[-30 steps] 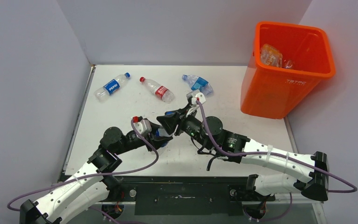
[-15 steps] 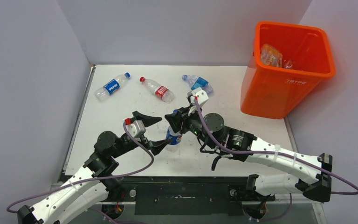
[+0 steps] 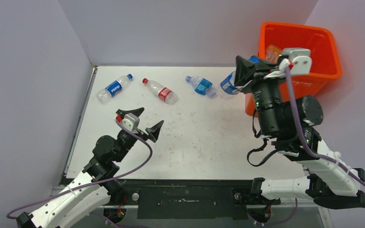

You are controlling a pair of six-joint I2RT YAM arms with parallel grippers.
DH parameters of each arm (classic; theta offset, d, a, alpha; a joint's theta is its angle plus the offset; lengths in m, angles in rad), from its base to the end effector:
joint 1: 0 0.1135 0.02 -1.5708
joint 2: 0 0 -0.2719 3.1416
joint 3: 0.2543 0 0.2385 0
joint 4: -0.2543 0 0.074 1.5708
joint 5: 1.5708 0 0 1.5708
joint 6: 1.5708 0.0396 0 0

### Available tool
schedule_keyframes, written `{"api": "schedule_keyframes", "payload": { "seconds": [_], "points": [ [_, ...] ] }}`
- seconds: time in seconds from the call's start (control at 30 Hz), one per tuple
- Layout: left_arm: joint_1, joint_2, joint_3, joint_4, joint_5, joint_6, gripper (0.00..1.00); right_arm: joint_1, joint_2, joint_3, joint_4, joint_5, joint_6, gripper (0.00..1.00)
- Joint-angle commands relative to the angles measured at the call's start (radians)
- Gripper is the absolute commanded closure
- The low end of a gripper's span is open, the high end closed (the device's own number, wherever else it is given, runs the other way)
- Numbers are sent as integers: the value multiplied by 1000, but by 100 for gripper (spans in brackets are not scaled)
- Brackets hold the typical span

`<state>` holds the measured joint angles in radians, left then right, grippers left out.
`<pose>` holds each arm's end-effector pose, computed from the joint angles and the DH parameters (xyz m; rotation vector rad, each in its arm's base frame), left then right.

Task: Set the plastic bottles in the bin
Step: Place the plastic bottle in the trash bin.

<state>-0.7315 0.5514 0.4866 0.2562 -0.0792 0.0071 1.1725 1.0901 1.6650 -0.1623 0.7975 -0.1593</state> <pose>0.1018 -0.0872 0.3225 0.4427 1.3300 -0.5496 0.0837 0.1259 0.5712 -0.1212 1.2920 0.4076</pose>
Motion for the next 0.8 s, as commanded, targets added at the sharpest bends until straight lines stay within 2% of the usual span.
{"api": "schedule_keyframes", "payload": {
  "seconds": [0.0, 0.07, 0.13, 0.23, 0.5, 0.63, 0.77],
  "points": [
    [-3, 7, 9, 2, -192, 46, 4, -3, 31, 8, 449, 220, -414, 95],
    [-2, 13, 9, -1, -209, 51, 4, -21, 106, 77, 549, 249, -520, 95],
    [-3, 16, 8, 1, -216, 52, 4, -90, 175, 159, 569, 240, -540, 95],
    [-3, 22, 8, 2, -216, 52, 4, -234, 254, 316, 435, 182, -392, 95],
    [-2, 47, 4, 8, -260, 56, 4, -467, 398, 538, 436, 123, -241, 95],
    [-4, 54, 1, 9, -255, 57, 4, -615, 439, 559, 390, 103, -67, 95],
    [-4, 59, 2, 6, -252, 60, 4, -877, 452, 518, 290, 82, 266, 95]
  ]
}}
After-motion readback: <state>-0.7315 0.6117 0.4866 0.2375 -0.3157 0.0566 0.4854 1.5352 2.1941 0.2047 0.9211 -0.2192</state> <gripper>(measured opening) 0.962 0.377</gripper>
